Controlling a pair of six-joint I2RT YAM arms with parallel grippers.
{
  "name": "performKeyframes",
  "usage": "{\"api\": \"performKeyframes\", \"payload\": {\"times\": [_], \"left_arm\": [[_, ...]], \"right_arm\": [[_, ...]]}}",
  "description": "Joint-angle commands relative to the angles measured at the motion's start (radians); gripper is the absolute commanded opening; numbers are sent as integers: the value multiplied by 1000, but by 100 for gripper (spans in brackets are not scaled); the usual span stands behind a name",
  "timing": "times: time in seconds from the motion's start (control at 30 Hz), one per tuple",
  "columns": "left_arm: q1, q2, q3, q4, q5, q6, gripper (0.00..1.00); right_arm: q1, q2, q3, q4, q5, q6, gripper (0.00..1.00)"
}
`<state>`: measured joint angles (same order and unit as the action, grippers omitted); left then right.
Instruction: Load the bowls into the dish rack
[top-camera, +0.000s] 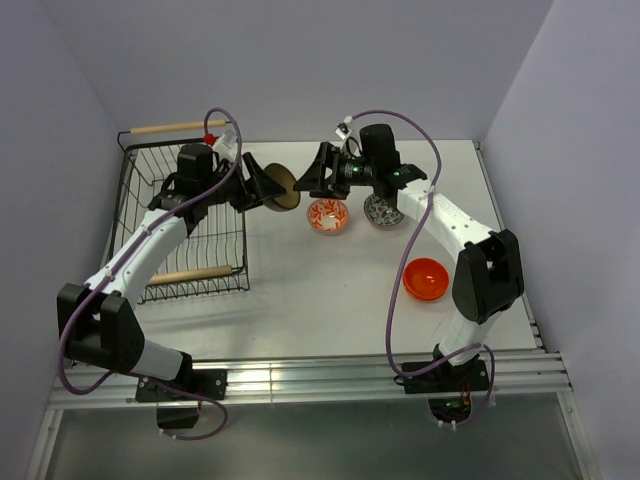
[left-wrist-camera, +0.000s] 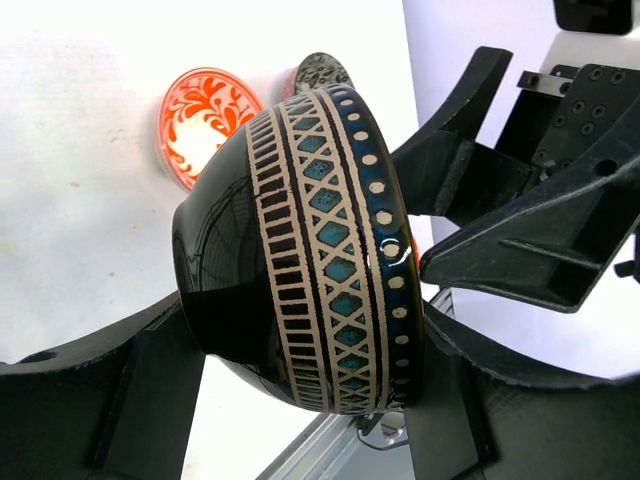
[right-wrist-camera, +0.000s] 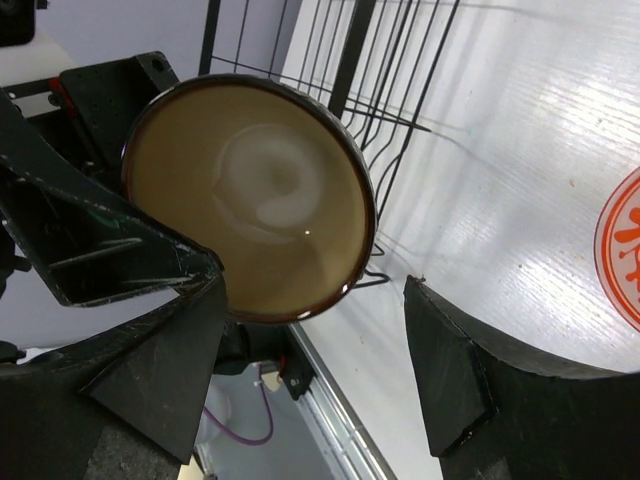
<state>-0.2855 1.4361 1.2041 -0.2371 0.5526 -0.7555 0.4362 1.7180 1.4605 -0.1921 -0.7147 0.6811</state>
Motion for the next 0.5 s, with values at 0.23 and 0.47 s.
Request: {"api": "performKeyframes", "payload": {"times": [0.23,0.47], "left_arm": [[159,-71,106,-27,13,120,0],[285,-71,230,-115,6,261,0]], "right_arm": [[-66,-44,37,-43,3,-49,80],[-100,-64,15,-61,0,-72,80]]}}
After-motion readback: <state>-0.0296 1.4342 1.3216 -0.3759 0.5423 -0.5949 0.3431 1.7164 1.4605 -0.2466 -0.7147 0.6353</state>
